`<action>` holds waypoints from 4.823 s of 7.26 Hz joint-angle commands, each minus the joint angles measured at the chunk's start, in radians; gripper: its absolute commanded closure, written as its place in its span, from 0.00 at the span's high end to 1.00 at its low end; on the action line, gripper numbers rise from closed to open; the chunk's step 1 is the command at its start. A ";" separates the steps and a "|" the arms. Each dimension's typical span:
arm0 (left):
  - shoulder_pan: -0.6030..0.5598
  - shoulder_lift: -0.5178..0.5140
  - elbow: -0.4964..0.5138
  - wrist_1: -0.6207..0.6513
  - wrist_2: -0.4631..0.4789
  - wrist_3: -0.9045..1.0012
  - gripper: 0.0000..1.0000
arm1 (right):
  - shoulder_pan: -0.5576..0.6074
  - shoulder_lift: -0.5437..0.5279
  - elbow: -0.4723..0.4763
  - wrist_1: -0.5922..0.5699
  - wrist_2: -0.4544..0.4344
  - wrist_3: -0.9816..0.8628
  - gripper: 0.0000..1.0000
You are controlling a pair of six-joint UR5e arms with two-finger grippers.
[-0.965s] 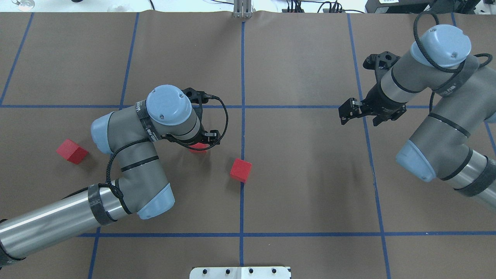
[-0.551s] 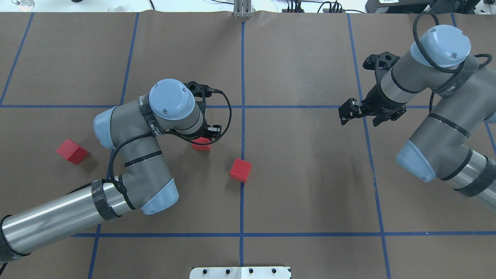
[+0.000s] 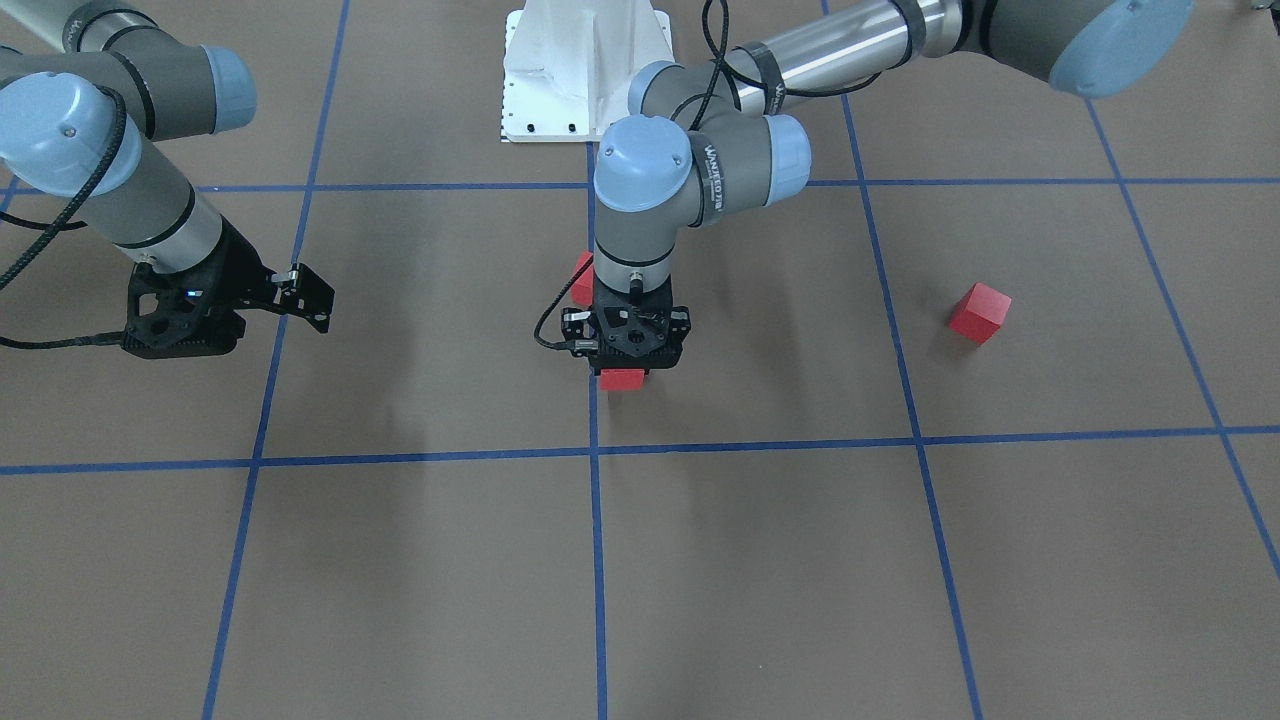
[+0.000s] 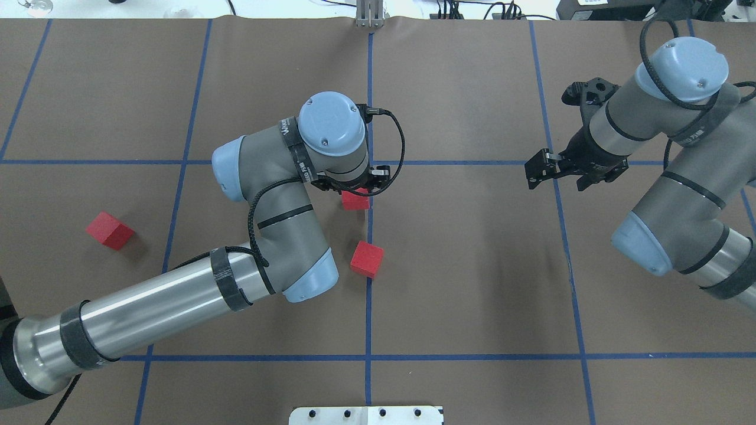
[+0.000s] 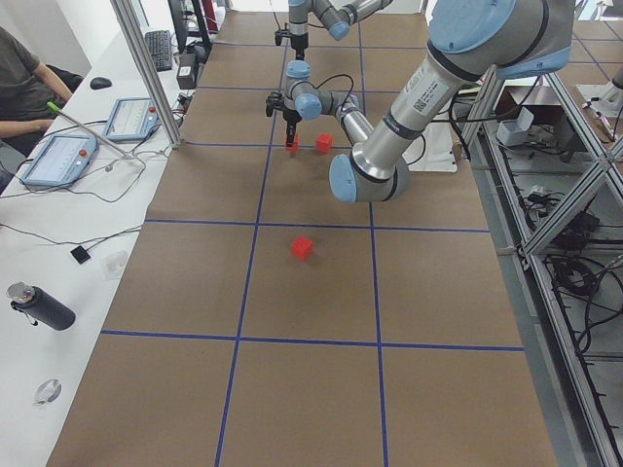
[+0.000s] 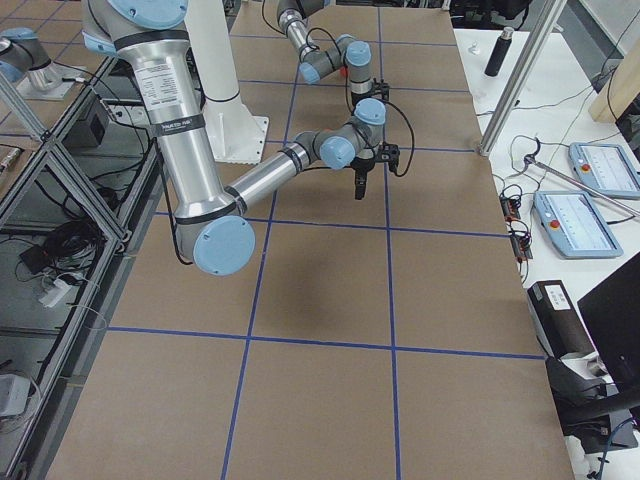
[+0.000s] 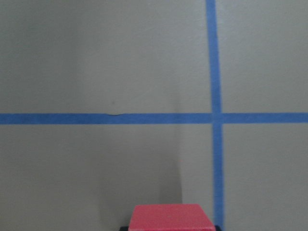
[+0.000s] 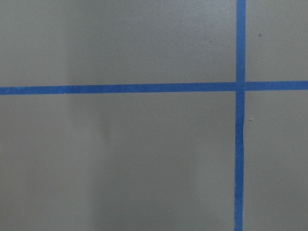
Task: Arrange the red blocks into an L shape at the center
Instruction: 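Place the red cube with the left gripper just beyond the center cube, then release and move the left gripper to the red cube on the left-arm side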
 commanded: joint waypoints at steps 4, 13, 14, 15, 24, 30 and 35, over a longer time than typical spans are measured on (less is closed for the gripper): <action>0.050 -0.007 -0.051 0.039 0.002 -0.065 0.00 | 0.003 -0.004 0.001 0.000 -0.001 -0.014 0.99; 0.110 0.043 -0.115 0.087 0.016 -0.060 0.00 | 0.003 -0.003 0.004 0.000 -0.001 -0.012 0.99; 0.110 0.043 -0.114 0.087 0.016 -0.060 0.00 | 0.002 -0.001 0.004 0.000 -0.001 -0.009 0.99; 0.110 0.043 -0.114 0.087 0.016 -0.060 0.00 | 0.002 -0.001 0.005 0.000 -0.001 -0.008 0.99; 0.074 0.050 -0.145 0.092 0.013 -0.051 1.00 | 0.003 -0.003 0.005 0.000 -0.001 -0.006 0.99; -0.135 0.801 -0.702 0.078 0.003 0.506 1.00 | 0.017 -0.009 0.007 0.000 -0.002 -0.014 0.99; -0.349 0.798 -0.497 0.024 -0.393 0.972 1.00 | 0.014 -0.012 -0.002 0.000 -0.005 -0.012 0.99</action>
